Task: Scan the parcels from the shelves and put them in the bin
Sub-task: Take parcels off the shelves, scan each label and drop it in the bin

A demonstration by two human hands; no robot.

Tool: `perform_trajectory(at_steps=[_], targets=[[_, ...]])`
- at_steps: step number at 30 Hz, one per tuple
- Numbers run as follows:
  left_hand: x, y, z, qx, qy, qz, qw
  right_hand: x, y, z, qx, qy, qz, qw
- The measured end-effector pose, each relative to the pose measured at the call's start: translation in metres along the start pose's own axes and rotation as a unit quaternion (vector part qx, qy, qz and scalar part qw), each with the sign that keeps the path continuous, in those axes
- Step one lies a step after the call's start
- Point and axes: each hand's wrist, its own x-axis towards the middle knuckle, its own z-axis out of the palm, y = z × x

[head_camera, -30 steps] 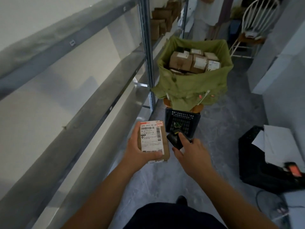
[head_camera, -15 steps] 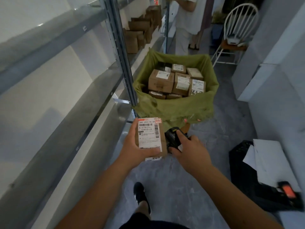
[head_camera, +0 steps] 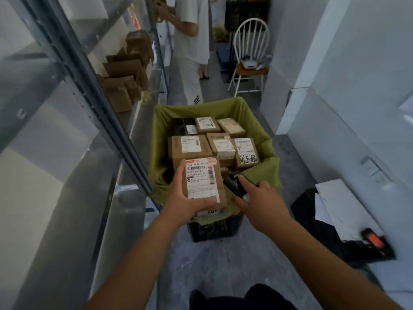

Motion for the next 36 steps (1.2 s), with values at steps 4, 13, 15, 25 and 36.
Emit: perform_trajectory(at_steps=[4,13,15,25,36], targets=[[0.053,0.002,-0.003,0.008,-0.015,-0.005,1.000,0.034,-0.003,-0.012,0.020,0.015,0.029,0.999],[0.159,0.026,0.027,-0.011,-0.030,-0.034,0.999,0.145,0.022,-0.034,0.113,0.026,0.049,0.992],[0.188,0.034,0.037,-0.001,-0.020,-0.042,0.999,0.175,0.033,-0.042,0.109,0.029,0.041,0.993],[0.350,0.058,0.090,0.006,0.008,-0.091,0.996,0.315,0.098,-0.078,0.087,-0.023,0.039,0.995],[0.455,0.045,0.124,0.062,0.027,-0.204,0.977,0.390,0.125,-0.074,0.064,-0.075,0.039,0.994]])
